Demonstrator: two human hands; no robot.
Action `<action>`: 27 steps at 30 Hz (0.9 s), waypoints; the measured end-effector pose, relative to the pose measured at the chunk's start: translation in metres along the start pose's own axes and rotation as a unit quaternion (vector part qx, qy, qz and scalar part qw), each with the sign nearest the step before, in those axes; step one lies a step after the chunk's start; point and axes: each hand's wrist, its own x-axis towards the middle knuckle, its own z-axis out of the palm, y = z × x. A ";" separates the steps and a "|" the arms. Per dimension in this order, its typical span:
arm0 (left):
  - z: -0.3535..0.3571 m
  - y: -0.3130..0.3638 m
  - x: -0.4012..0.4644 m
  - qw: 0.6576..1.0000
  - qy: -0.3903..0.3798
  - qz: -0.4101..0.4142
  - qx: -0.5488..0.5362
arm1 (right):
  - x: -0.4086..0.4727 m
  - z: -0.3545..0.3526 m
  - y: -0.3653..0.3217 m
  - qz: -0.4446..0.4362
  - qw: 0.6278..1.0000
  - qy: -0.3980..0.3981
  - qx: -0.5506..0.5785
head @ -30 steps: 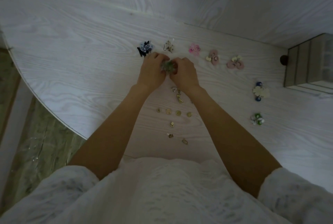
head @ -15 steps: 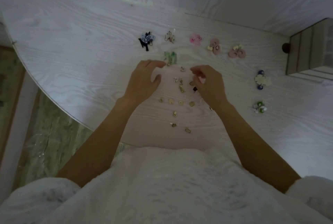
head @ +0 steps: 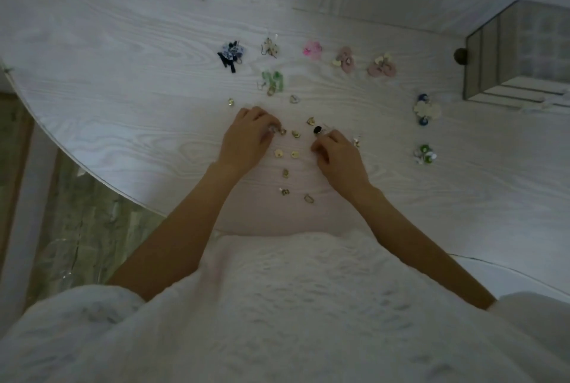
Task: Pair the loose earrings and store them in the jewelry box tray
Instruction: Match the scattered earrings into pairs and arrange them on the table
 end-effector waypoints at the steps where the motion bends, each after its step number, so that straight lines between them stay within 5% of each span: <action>1: -0.001 -0.002 -0.004 1.000 0.002 -0.012 -0.003 | 0.001 -0.001 0.002 0.014 1.000 0.011 0.000; 7: 0.001 0.014 -0.025 0.999 0.031 -0.011 -0.013 | -0.006 -0.003 0.003 0.022 1.000 0.011 0.008; 10: 0.010 0.033 -0.027 0.999 0.005 0.038 0.023 | -0.009 -0.004 0.002 0.033 0.999 0.014 -0.026; 16: 0.014 0.040 -0.020 0.999 -0.041 0.010 0.033 | -0.007 -0.001 -0.008 -0.012 0.990 0.032 -0.135; 27: 0.014 0.044 -0.012 0.993 -0.093 0.033 0.061 | -0.008 0.001 -0.006 0.011 0.998 0.052 -0.035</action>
